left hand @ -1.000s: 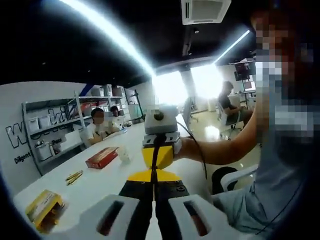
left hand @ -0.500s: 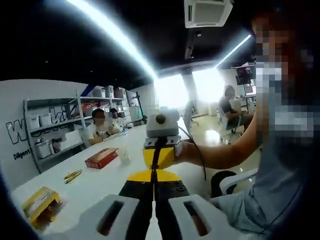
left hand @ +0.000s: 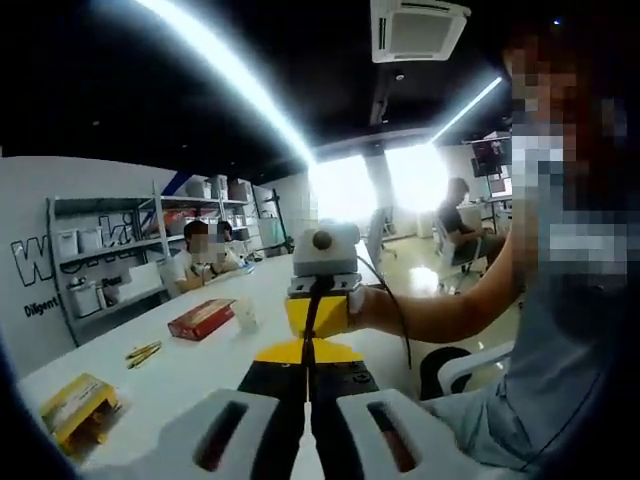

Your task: Tear open the coffee pouch, take out the coffee, and pour the coffee from the pouch into the cup

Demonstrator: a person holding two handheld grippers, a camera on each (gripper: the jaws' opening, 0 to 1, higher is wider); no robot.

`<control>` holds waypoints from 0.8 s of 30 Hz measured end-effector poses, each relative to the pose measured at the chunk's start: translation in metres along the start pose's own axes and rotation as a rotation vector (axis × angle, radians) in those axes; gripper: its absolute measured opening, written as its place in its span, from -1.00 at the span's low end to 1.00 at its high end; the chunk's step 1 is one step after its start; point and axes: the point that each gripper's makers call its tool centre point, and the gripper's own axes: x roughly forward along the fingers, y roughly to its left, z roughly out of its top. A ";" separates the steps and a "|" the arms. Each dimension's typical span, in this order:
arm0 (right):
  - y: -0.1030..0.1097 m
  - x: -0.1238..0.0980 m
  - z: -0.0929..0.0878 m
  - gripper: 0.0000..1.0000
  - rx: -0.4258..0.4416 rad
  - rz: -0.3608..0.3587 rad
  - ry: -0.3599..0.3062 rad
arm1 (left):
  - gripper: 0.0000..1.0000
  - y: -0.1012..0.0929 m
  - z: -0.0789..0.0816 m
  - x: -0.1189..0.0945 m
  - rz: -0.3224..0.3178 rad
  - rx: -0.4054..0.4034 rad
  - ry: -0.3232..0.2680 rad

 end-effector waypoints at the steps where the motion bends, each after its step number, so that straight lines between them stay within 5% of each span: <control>1: 0.000 0.000 0.000 -0.96 0.018 0.002 0.004 | -0.97 -0.001 0.000 0.000 -0.007 -0.002 -0.002; 6: -0.008 -0.001 -0.008 -0.99 0.062 -0.045 0.068 | -0.93 0.004 -0.008 0.003 0.004 0.036 0.027; 16: -0.005 0.002 -0.016 -1.00 0.062 -0.058 0.116 | -0.75 0.008 -0.022 0.003 0.003 0.168 0.288; 24: -0.006 0.004 -0.021 -1.00 0.059 -0.067 0.152 | -0.87 0.004 -0.028 0.006 -0.014 0.274 0.401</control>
